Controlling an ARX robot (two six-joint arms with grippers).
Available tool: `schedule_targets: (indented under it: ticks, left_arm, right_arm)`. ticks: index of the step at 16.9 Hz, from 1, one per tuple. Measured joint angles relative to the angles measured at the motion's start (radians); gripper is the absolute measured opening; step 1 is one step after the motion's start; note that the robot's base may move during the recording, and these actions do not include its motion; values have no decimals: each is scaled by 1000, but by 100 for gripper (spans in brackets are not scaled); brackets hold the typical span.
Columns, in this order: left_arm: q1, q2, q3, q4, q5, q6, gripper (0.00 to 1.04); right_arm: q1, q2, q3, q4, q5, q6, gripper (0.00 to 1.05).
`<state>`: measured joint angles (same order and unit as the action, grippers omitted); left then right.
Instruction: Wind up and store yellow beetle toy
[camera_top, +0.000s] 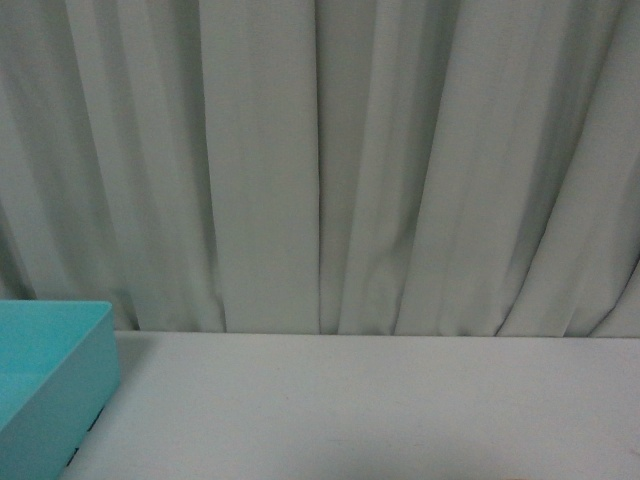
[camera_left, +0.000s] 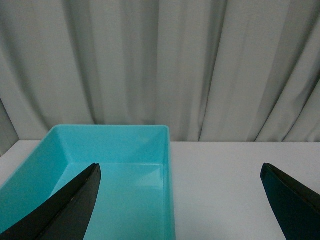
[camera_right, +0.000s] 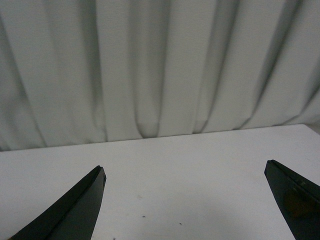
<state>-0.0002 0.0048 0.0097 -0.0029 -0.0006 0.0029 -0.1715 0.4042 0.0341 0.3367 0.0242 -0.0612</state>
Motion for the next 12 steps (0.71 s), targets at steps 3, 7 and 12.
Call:
schedule_targets:
  ticks: [3,7,12]
  left_arm:
    - [0,0,0,0,1,0,98]
    - [0,0,0,0,0,0,98]
    - [0,0,0,0,0,0,98]
  right_arm:
    - [-127,520,162,402,-338,-33,98]
    - [-156,900,387,422,-662,-167,98]
    - [-122,1143,676,60,-1019,-595,98]
